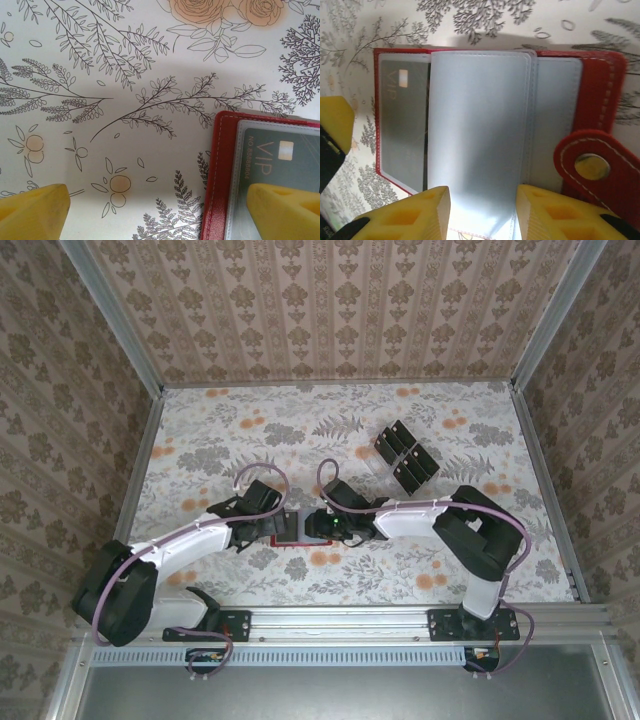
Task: Put the credit cards into the card holder
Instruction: Flip over the card slot in the card holder.
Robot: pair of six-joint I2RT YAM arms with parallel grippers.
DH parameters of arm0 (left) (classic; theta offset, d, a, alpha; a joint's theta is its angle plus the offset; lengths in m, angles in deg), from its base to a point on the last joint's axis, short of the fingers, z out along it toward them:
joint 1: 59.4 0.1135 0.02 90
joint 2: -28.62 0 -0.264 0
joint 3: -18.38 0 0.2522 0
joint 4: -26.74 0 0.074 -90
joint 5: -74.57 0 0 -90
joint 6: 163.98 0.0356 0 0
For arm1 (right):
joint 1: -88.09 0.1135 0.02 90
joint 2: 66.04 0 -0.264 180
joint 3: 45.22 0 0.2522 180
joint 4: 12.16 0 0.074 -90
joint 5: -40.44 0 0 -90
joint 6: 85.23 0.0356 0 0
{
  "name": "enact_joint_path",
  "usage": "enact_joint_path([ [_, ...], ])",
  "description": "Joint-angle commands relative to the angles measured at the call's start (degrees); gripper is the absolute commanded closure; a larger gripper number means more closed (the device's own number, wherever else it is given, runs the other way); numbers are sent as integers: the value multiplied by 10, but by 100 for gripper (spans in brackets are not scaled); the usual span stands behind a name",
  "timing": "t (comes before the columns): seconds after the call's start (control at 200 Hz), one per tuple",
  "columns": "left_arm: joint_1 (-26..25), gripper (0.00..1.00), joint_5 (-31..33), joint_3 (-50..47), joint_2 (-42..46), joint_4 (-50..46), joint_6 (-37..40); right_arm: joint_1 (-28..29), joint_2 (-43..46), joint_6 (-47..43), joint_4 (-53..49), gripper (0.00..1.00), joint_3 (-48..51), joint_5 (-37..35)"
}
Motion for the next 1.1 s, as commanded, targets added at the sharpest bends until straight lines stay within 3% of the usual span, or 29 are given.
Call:
enact_joint_path([
  [0.0, -2, 0, -5, -2, -5, 3, 1, -3, -21, 15, 42, 58, -4, 43],
  [0.685, -3, 0, -12, -11, 0, 11, 7, -7, -40, 69, 142, 57, -3, 81],
  [0.99, -2, 0, -7, -15, 7, 11, 8, 4, 52, 37, -36, 61, 1, -35],
  [1.095, -2, 0, -6, -15, 3, 16, 10, 14, 69, 60, -51, 62, 16, -63],
])
